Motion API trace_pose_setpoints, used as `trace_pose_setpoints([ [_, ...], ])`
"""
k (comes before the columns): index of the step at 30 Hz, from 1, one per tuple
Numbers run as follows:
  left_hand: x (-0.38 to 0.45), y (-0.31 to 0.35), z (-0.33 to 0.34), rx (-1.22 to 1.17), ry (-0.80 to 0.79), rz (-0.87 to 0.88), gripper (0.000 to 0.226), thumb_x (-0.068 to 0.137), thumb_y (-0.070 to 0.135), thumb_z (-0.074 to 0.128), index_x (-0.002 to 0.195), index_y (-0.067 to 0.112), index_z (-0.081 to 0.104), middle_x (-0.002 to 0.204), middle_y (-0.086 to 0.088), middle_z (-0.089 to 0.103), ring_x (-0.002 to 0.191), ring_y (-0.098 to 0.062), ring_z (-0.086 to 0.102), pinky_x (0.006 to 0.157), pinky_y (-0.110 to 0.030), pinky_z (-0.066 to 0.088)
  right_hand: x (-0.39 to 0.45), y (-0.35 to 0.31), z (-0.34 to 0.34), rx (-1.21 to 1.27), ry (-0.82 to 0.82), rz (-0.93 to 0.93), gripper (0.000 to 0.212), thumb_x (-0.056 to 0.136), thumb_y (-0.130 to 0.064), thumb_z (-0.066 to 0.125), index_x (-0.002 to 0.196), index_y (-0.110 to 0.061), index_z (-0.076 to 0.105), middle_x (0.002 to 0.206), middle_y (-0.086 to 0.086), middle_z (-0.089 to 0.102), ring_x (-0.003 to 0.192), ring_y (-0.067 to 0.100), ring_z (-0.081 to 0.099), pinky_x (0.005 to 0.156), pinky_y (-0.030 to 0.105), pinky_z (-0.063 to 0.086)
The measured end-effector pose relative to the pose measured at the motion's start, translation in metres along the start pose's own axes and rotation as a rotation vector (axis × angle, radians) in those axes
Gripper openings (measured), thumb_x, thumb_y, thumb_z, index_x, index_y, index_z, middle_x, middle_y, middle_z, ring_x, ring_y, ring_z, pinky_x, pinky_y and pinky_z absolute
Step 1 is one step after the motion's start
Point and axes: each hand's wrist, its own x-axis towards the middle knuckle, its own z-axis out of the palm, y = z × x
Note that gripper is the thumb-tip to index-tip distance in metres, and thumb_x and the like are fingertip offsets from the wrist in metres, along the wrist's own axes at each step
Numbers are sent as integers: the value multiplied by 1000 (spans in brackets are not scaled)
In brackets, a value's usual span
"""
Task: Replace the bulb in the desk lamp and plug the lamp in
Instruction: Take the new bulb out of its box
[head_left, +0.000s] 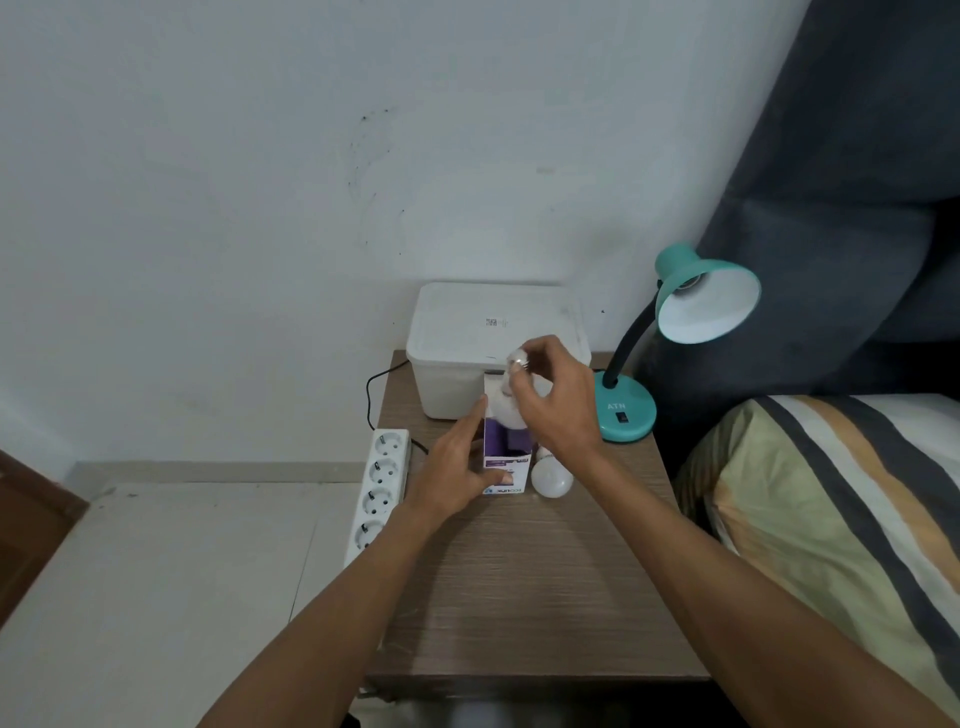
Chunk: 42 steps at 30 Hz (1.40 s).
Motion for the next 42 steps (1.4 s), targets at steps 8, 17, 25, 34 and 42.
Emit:
trace_pose_setpoints([
  [8,-1,-2,2,10,-6,-43,117,73,22,95,163,30,21,153,-4,52,128,-16,62,102,-46,57,-12,32,-1,-110,-11,332,18,96,-31,54,89,-19,66,76,-10,65,73,11,62,65,25,47],
  [17,-1,1,-1,-7,-13,-28,115,74,27,94,162,37,21,145,4,60,122,-11,66,100,-43,58,-10,58,5,34,-123,562,24,98,-25,60,114,-13,72,89,-1,72,84,14,68,76,27,52],
  [25,-2,0,1,-5,-13,-47,122,71,23,96,164,30,18,146,-2,59,124,-13,65,101,-44,58,-16,43,-12,417,-163,613,20,95,-23,65,99,-6,73,90,23,72,63,24,62,65,37,57],
  [34,-4,2,-1,38,-3,-44,116,72,25,95,163,23,22,148,-6,57,130,-20,61,108,-46,53,-29,45,-21,40,-339,445,6,84,-16,77,87,-19,72,91,-2,72,84,9,69,61,15,53],
  [42,-5,6,0,61,-7,-25,112,74,23,94,162,19,26,151,-6,55,130,-17,60,109,-40,52,-47,49,-13,-11,-235,371,7,87,-20,75,92,-18,71,92,-4,72,87,8,69,66,19,58],
])
